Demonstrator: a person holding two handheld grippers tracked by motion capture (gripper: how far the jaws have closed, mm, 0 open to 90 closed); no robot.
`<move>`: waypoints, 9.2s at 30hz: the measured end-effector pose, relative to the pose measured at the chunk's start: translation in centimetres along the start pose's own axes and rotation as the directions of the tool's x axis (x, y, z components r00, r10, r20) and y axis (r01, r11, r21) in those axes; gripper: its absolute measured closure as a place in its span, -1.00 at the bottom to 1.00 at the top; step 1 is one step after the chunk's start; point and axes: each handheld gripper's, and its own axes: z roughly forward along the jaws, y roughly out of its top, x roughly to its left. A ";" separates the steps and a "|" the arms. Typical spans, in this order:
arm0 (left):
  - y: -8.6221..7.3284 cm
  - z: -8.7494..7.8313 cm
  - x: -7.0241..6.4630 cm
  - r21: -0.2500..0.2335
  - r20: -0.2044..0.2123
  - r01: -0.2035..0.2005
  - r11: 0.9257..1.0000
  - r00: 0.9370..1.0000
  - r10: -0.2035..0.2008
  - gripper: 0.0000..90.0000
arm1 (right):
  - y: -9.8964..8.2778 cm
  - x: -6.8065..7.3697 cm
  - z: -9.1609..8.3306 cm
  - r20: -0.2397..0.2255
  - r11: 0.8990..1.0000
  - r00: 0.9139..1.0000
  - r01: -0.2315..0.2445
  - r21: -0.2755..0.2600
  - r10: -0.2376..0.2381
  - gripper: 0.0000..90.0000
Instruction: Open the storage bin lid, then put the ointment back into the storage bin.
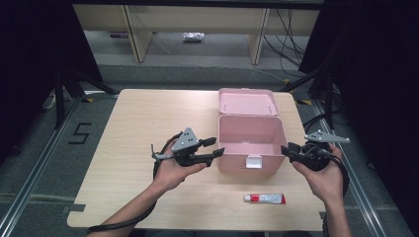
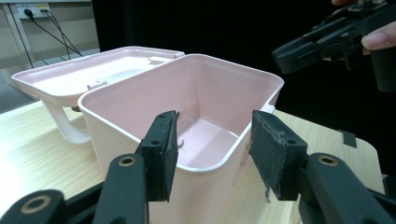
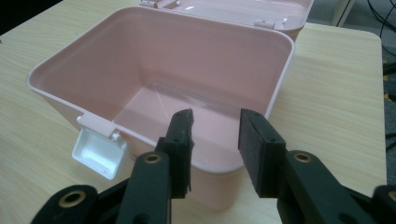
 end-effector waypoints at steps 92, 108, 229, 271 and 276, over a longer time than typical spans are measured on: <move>-1.9 -1.6 1.6 0.022 -0.034 0.031 0.999 0.999 -0.030 0.07 | -5.9 6.4 8.0 -0.638 0.306 0.524 0.851 0.428 -0.564 0.42; -1.9 -1.6 1.5 0.021 -0.030 0.027 0.999 0.999 -0.026 0.07 | -5.6 6.5 8.5 -0.659 0.251 0.501 0.862 0.441 -0.561 0.55; -1.7 -1.8 1.3 0.024 -0.024 0.013 1.000 1.000 -0.012 0.06 | 2.8 6.0 4.0 -0.622 0.322 0.530 0.847 0.423 -0.576 0.58; -1.8 -1.6 1.2 0.026 -0.019 0.011 1.000 1.000 -0.011 0.05 | 5.2 5.6 3.8 -0.635 0.316 0.507 0.861 0.398 -0.583 0.58; -1.7 -1.6 1.2 0.025 -0.021 0.013 1.000 1.000 -0.012 0.05 | 5.5 5.6 3.7 -0.624 0.321 0.518 0.854 0.409 -0.585 0.58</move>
